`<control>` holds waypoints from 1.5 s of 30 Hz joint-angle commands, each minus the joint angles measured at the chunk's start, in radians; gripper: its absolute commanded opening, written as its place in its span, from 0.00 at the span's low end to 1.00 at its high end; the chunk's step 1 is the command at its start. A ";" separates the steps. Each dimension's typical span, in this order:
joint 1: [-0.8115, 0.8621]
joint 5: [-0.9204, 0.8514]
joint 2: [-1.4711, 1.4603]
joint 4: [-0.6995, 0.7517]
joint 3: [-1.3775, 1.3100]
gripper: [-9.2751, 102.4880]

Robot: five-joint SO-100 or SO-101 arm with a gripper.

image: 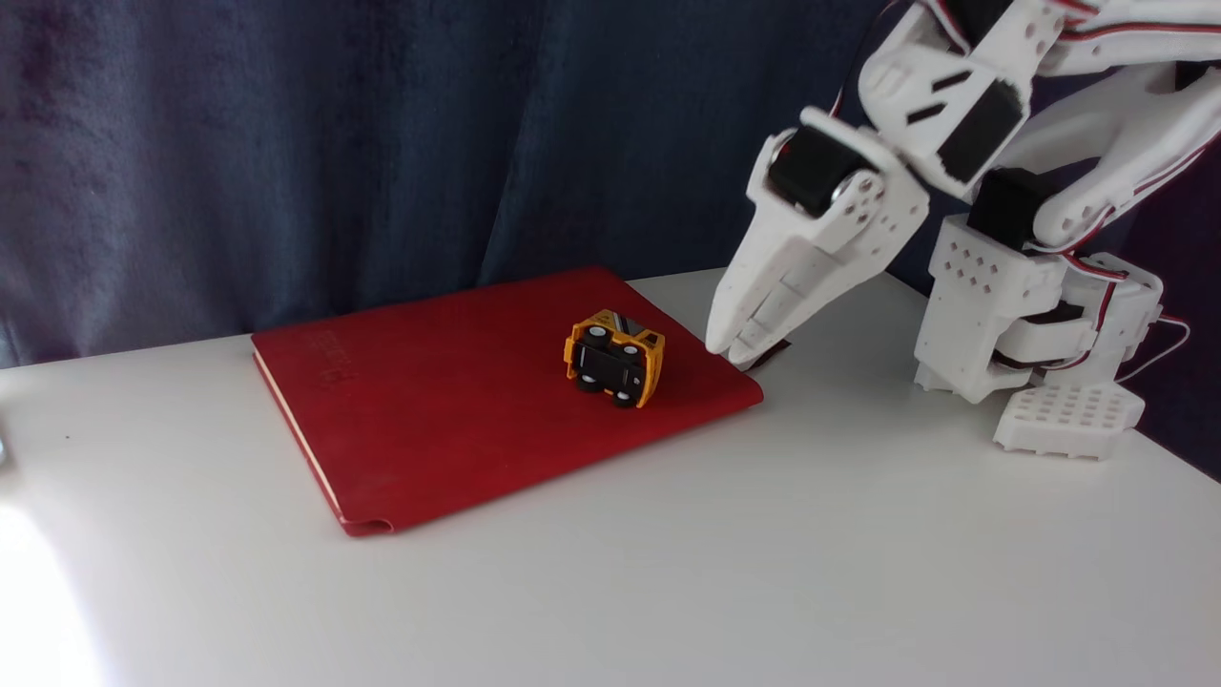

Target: Grasp a toy truck onto the red notebook.

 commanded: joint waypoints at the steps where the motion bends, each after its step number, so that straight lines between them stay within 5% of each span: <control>1: 0.014 0.014 0.028 -0.028 0.020 0.12; 20: -0.028 0.055 0.462 0.037 0.308 0.12; 27: -0.077 0.055 0.788 0.189 0.420 0.11; 45: -0.103 0.061 0.781 0.156 0.462 0.08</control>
